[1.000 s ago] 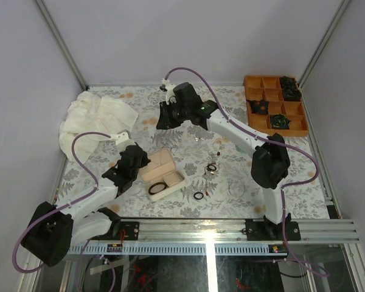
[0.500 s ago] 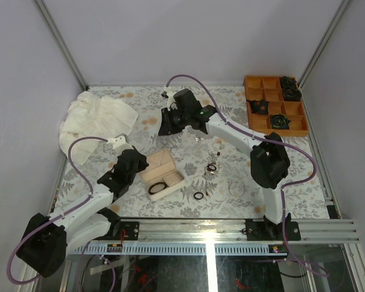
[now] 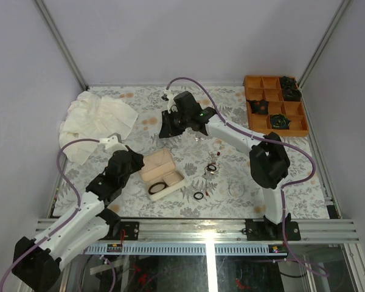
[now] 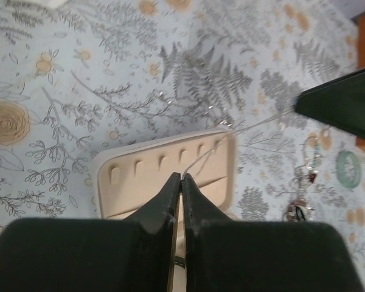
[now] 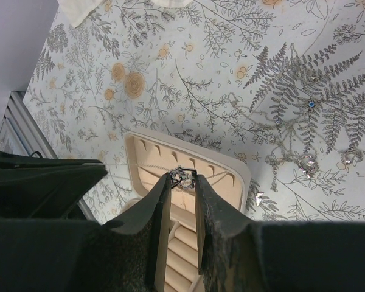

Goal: Organize the mixed jewelry
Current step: Place the jewelry in the jewelry box.

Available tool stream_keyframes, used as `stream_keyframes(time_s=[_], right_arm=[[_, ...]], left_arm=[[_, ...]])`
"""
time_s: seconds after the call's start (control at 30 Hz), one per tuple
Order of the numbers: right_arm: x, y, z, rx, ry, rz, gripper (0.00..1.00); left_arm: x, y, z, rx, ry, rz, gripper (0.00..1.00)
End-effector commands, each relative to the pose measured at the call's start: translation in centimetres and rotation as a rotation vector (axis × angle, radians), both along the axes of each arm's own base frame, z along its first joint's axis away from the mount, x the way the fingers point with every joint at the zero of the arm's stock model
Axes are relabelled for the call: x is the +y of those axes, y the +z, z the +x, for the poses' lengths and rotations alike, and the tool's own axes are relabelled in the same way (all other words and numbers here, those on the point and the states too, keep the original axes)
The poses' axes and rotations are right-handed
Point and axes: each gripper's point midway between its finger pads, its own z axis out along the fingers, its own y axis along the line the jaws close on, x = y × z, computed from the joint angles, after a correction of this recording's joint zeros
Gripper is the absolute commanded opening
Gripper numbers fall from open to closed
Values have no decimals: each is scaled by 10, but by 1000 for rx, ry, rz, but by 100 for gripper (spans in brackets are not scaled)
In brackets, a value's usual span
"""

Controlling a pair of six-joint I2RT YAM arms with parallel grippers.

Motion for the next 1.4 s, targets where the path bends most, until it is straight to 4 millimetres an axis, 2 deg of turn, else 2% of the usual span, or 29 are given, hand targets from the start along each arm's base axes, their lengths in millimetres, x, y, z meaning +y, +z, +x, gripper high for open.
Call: stream_keyframes(time_s=[0.0,0.2,0.47,0.57,0.73,1.07,1.2,1.37], right_arm=[[8,51,-7,-71,35,89,16],[16,72,-21,-99,65,99,16],[21,78,-38,-107,87,100,16],[21,73,-46,-100,93,91,16],[20,55,-54,-75,94,77,16],[28,35,-47,-53,96,61,16],[32,29,-44,-48,100,50,16],[33,25,-41,-50,101,38,16]], left_arm=[[0,51,2,-83,-3,-40,0],[6,85,-5,-138,0,-50,0],[8,89,-9,-138,-3,-50,0],[10,89,-11,-140,-1,-52,0],[9,69,-12,-105,3,-46,0],[9,27,-1,-42,31,-3,0],[8,19,5,-39,39,5,0],[8,18,10,-43,48,22,0]])
